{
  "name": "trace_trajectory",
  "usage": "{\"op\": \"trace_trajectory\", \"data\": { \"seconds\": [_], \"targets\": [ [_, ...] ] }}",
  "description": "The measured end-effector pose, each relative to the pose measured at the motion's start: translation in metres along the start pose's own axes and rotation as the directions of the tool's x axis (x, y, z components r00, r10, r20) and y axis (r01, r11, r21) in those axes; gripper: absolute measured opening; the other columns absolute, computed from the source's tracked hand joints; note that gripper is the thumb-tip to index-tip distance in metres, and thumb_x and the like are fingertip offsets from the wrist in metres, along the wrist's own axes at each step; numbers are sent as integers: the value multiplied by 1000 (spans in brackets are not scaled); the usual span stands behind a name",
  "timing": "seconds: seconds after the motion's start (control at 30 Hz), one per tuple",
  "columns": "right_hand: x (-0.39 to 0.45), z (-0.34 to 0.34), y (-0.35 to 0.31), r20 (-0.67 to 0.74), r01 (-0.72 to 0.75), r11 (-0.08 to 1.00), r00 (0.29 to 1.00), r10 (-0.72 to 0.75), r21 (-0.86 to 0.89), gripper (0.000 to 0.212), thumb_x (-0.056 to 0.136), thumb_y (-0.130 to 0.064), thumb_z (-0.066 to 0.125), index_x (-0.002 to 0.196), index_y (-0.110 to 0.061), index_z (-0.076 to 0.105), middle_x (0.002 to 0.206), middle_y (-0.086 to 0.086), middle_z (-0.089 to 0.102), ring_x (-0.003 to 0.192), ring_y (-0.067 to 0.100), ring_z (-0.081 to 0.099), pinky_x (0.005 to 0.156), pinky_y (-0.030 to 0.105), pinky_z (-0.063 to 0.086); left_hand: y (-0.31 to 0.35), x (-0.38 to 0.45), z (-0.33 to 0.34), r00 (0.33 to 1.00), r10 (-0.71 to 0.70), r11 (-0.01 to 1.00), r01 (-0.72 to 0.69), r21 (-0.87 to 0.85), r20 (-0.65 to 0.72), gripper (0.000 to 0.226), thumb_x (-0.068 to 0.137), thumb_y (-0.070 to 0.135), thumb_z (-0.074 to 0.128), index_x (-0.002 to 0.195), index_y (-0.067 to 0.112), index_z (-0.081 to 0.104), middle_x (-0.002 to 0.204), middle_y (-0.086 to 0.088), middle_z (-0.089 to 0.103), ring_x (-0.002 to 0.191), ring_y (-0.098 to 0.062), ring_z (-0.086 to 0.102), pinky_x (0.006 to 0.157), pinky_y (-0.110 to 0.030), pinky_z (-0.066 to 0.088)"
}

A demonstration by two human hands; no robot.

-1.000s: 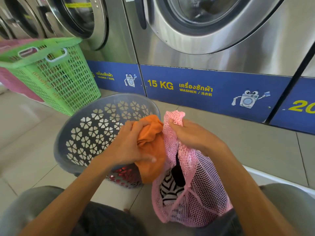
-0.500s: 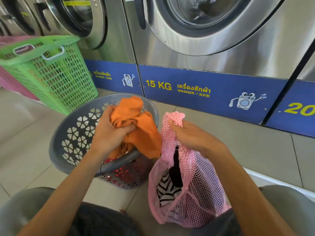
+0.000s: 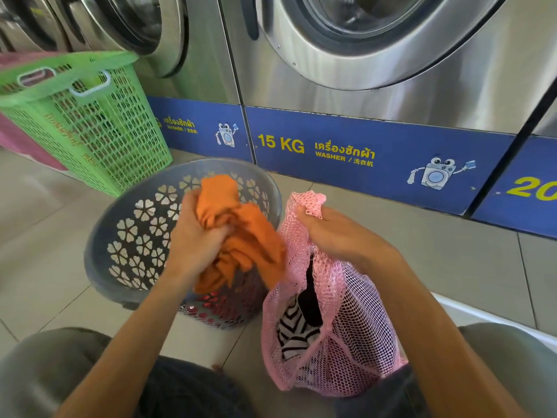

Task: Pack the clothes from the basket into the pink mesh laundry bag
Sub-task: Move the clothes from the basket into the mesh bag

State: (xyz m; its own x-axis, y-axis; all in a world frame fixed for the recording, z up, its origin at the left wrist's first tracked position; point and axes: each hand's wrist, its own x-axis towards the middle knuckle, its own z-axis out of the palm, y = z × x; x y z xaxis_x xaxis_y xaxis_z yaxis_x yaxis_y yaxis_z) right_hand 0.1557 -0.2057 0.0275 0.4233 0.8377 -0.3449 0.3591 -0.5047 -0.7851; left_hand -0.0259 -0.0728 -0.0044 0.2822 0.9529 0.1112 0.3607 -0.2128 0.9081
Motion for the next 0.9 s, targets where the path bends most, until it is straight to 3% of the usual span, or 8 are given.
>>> {"op": "trace_trajectory", "data": {
  "seconds": [0.1, 0.23, 0.33, 0.43, 0.53, 0.63, 0.8, 0.9],
  "targets": [
    [-1, -1, 0, 0, 14, 1000, 1000, -14, 5, 63, 100, -57, 27, 152, -21, 28, 152, 2, 40, 104, 14, 43, 85, 30, 32, -17, 2, 5, 977, 202, 894, -211, 394, 65, 62, 78, 20, 73, 135, 28, 51, 108, -11, 66, 102, -30, 60, 87, -30, 42],
    [2, 2, 0, -6, 2, 1000, 1000, -2, -7, 65, 98, -61, 29, 150, -22, 31, 147, 3, 46, 98, 17, 47, 84, 31, 38, -5, 5, 7, 918, 308, 767, -396, 505, 251, 73, 78, 32, 71, 145, 32, 42, 113, -15, 57, 112, -28, 52, 95, -27, 37],
    [2, 3, -1, -17, 19, 1000, 1000, -19, 5, 59, 98, -60, 29, 144, -24, 40, 131, -3, 54, 96, 19, 51, 80, 31, 41, 8, -2, 6, 874, 232, 700, -455, 550, 427, 90, 66, 64, 69, 145, 47, 29, 133, -5, 43, 127, -26, 44, 107, -39, 40],
    [3, 3, 0, -15, 32, 999, 999, -31, 10, 59, 100, -58, 29, 147, -24, 37, 131, -2, 52, 96, 17, 49, 74, 31, 41, 16, -15, 8, 843, 76, 603, -463, 649, 532, 121, 42, 83, 69, 143, 53, 11, 149, 2, 20, 135, -28, 30, 105, -54, 39],
    [5, 4, 0, -13, 40, 999, 999, -40, -2, 59, 99, -60, 28, 147, -26, 38, 139, 2, 53, 100, 18, 50, 77, 31, 43, 10, -23, 14, 832, 112, 417, -536, 734, 543, 137, 36, 76, 76, 147, 49, 0, 152, -1, 13, 133, -32, 32, 98, -55, 43],
    [6, 5, 1, -13, 35, 999, 999, -35, -24, 60, 97, -62, 28, 145, -28, 39, 139, 3, 55, 108, 21, 55, 77, 31, 46, -3, -27, 22, 844, 202, 302, -537, 788, 497, 129, 48, 60, 80, 148, 44, 1, 151, -5, 18, 123, -34, 41, 87, -51, 48],
    [6, 5, 2, -2, 32, 999, 999, -32, -44, 64, 96, -64, 28, 148, -27, 35, 147, 3, 49, 127, 25, 51, 101, 40, 43, -16, -23, 20, 891, 228, 511, -452, 731, 392, 97, 68, 57, 67, 147, 41, 12, 135, -5, 38, 109, -36, 53, 78, -51, 55],
    [6, 6, 3, -10, 12, 998, 1000, -12, -60, 66, 97, -63, 27, 150, -24, 32, 151, 3, 43, 129, 26, 49, 101, 38, 42, -24, -23, 15, 880, 263, 558, -474, 681, 397, 91, 68, 60, 57, 148, 39, 17, 128, -6, 43, 103, -35, 58, 73, -44, 55]
  ]
}}
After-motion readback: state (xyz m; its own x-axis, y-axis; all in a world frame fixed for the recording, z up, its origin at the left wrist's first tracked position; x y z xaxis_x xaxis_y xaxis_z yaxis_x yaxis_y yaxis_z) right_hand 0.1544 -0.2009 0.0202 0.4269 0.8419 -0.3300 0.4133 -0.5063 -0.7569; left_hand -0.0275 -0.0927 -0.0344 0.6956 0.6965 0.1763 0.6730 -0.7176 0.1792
